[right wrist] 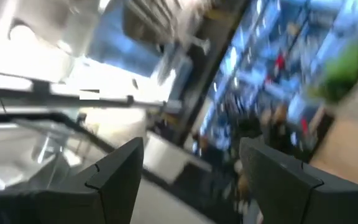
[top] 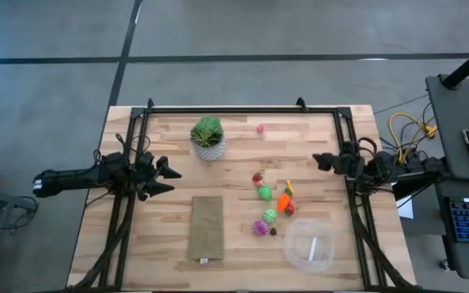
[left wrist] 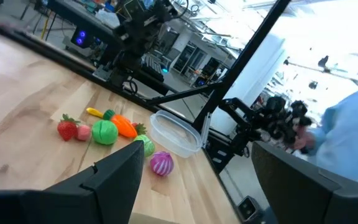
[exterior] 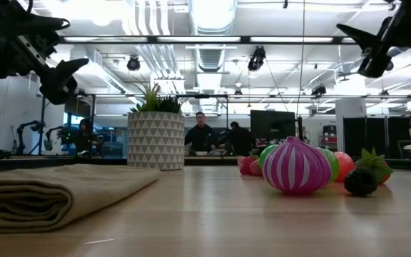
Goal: Pick and placing Produce into tupperware
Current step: Put the top peach into the transparent container
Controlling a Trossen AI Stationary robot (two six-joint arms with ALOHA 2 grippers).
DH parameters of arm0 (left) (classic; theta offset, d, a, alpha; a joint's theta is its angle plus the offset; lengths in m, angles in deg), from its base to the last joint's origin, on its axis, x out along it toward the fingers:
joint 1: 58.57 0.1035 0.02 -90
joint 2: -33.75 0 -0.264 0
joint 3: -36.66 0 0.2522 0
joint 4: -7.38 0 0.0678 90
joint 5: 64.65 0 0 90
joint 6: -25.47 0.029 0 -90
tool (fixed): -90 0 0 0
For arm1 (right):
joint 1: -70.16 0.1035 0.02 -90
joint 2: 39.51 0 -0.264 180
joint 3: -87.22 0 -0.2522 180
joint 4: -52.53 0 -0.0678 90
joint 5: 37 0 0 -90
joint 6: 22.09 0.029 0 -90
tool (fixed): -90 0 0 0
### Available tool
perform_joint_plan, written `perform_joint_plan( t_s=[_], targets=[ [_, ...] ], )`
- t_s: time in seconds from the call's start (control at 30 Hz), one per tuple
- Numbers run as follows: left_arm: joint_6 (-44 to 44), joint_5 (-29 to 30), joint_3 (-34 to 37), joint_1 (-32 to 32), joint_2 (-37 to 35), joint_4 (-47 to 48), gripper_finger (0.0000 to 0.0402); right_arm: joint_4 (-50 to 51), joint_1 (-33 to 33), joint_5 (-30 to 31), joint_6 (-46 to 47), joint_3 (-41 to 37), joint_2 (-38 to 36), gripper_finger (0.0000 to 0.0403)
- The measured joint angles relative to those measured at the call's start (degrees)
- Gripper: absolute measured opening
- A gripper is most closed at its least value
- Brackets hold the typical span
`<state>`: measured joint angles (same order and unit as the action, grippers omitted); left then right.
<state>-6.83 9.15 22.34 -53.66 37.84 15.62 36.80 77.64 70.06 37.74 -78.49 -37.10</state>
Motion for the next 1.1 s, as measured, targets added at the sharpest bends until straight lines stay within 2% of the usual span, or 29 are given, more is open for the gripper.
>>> perform_joint_plan(
  t_s=[0.2, 0.33, 0.4, 0.5, 0.6, 0.63, 0.77, 0.83, 0.97, 1.03, 1.1],
  targets=[
    [15.7, 0.0, 0.0, 0.0, 0.0, 0.0, 0.0283, -2.8, 0.0, 13.9, -13.2, 0.1, 0.0, 0.0258],
    [24.4, 0.0, 0.0, 0.0, 0.0, 0.0, 0.0283, -2.3, 0.0, 14.5, -11.9, 2.1, 1.8, 0.0258],
    [26.3, 0.0, 0.0, 0.0, 0.0, 0.0, 0.0283, -0.7, 0.1, 14.5, -10.7, 5.3, 5.0, 0.0258],
    [26.8, 0.0, 0.0, 0.0, 0.0, 0.0, 0.0283, 6.3, 0.0, 16.2, -16.9, 11.0, 11.2, 0.0258],
    [26.9, 0.0, 0.0, 0.0, 0.0, 0.0, 0.0283, 6.4, 0.0, 25.4, -21.3, 16.9, 17.7, 0.0258],
    [26.8, 0.0, 0.0, 0.0, 0.0, 0.0, 0.0283, 6.3, -0.1, 26.5, -21.3, 19.2, 20.0, 0.0258],
    [26.8, 0.0, 0.0, 0.0, 0.0, 0.0, 0.0283, 9.4, -0.1, 26.5, -25.0, 28.5, 29.4, 0.0258],
    [26.8, 0.0, 0.0, 0.0, 0.0, 0.0, 0.0283, 18.7, -1.2, 27.9, -23.2, 34.1, 33.0, 0.0258],
    [26.8, 0.0, 0.0, 0.0, 0.0, 0.0, 0.0283, 57.0, -6.0, 28.4, -7.4, 46.5, 41.3, 0.0258],
    [26.8, 0.0, 0.0, 0.0, 0.0, 0.0, 0.0283, 75.0, -9.0, 24.0, -1.5, 51.4, 47.4, 0.0258],
    [26.8, 0.0, 0.0, 0.0, 0.0, 0.0, 0.0283, 85.2, -11.6, 18.5, -1.1, 55.1, 53.9, 0.0258]
  ],
)
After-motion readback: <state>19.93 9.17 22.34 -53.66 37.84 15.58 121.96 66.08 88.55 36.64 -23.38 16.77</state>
